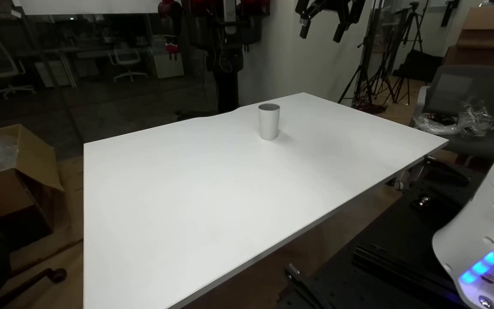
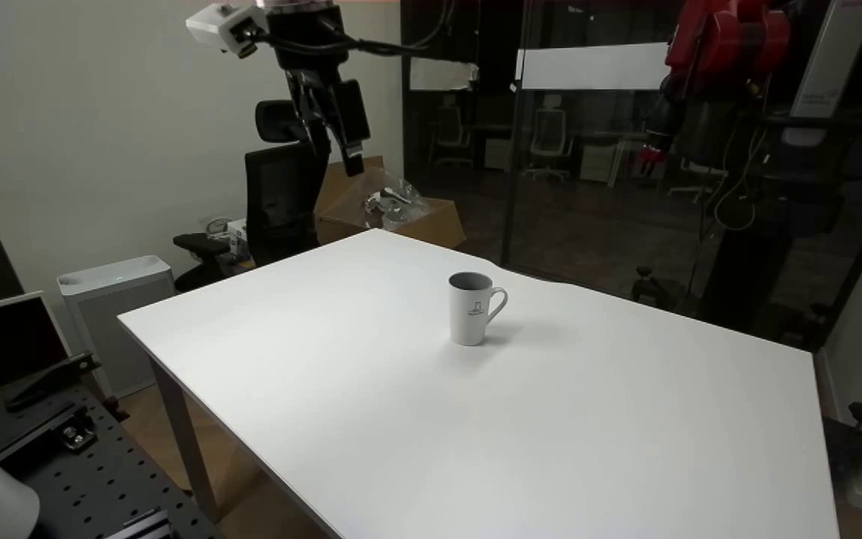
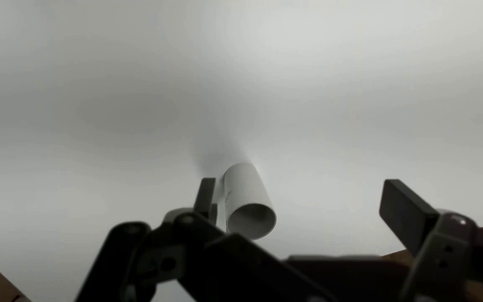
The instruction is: Move the mug to the left
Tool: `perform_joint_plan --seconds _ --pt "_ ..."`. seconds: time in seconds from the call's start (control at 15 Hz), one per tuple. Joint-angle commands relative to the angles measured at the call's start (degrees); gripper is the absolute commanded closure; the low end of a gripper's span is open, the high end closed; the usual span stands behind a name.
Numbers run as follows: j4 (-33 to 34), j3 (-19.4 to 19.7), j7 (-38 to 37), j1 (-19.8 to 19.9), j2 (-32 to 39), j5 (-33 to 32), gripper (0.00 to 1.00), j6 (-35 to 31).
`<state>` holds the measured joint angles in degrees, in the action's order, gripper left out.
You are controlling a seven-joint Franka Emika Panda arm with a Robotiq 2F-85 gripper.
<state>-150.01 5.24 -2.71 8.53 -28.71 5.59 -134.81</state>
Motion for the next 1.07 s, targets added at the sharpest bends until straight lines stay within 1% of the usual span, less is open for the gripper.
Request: perform_joint_plan --seconds 0.0,0.07,0.13,0.2,0.33,0.47,0.67,0.73,0.8,1.0 --pt "11.98 4.89 10.75 -2.04 14.64 -0.37 0.0 6.15" --pt "15.02 5.83 14.29 -2.0 18.14 -0.51 0.0 7.84" --pt "16.93 5.97 16.01 -1.31 19.73 -1.58 0.0 9.0" --pt "10.1 4.71 12.53 -1.03 13.58 -0.46 0.0 5.38" --pt "14.08 5.5 15.41 -0.69 18.41 -0.87 0.0 6.61" --pt "15.54 5.49 15.99 -0.7 20.1 -0.98 0.0 6.97" --pt "20.02 5.59 22.06 -1.39 25.15 -0.81 0.0 8.73" --pt "21.66 5.01 22.51 -1.31 27.33 -3.89 0.0 8.21" --pt "23.65 4.53 24.2 -1.57 29.7 -5.47 0.0 7.85" --pt "30.23 2.16 23.71 -2.61 37.59 -10.98 0.0 6.48"
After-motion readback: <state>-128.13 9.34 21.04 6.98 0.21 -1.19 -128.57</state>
